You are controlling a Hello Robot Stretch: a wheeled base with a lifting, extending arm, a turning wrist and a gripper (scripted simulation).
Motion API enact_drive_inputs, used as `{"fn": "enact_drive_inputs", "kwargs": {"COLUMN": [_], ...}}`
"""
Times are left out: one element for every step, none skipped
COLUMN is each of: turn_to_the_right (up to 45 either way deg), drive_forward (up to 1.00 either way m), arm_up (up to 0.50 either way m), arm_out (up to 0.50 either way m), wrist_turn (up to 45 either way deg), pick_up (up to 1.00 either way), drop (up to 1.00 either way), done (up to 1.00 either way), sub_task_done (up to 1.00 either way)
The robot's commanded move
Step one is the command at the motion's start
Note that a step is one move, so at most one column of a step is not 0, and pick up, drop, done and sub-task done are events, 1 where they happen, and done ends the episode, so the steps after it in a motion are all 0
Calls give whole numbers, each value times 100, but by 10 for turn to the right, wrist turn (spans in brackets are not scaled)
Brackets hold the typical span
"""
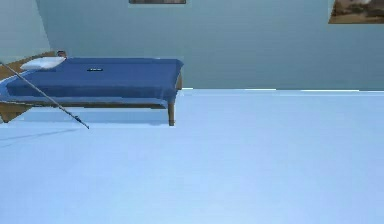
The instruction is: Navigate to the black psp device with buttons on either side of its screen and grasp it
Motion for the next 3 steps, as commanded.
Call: {"fn": "enact_drive_inputs", "kwargs": {"turn_to_the_right": [0, -450, -360], "drive_forward": [10, 0, 0], "arm_up": [0, 0, 0], "arm_out": [0, 0, 0], "wrist_turn": [0, 0, 0], "pick_up": [0, 0, 0], "drop": [0, 0, 0], "done": [0, 0, 0], "sub_task_done": [0, 0, 0]}}
